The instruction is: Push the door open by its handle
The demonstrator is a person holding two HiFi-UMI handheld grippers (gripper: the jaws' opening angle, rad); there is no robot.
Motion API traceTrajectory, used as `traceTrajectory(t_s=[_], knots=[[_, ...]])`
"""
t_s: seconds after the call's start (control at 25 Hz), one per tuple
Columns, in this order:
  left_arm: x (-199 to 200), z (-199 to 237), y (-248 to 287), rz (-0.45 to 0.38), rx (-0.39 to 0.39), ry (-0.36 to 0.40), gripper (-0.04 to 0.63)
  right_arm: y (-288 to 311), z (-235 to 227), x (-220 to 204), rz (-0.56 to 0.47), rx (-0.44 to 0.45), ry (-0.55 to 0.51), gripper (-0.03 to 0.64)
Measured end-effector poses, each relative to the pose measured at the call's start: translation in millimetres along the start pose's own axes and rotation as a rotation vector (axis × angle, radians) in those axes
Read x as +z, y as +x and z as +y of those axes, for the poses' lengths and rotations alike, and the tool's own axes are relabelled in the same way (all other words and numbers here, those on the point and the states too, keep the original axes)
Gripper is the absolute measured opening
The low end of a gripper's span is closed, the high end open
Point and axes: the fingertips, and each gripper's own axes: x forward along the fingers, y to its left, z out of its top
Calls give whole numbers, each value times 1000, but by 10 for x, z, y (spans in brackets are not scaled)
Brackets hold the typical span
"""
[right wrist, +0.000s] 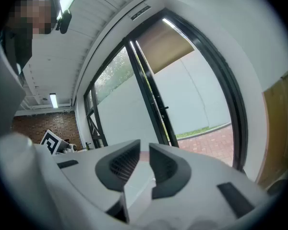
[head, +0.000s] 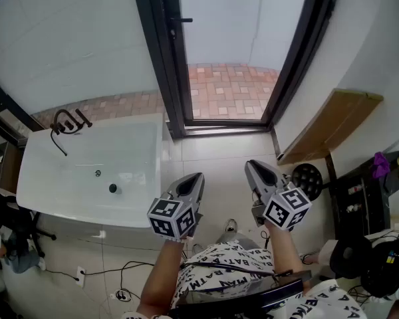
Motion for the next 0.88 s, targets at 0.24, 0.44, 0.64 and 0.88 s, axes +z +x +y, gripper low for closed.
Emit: traceTrajectory(t_s=[0.24, 0.44, 0.64, 0.88], knots=[[-70, 48, 139, 12, 27, -9, 0, 113, -198, -24, 49, 48, -15, 249], [11, 164, 352, 10, 77, -22, 0, 187, -498, 244, 21, 125, -26, 249], [76, 181, 701, 6, 98, -46, 0, 260, -630, 431, 36, 307, -66, 460], [93, 174, 1130, 12, 103, -67, 0, 446, -973, 480, 66, 346, -140, 460]])
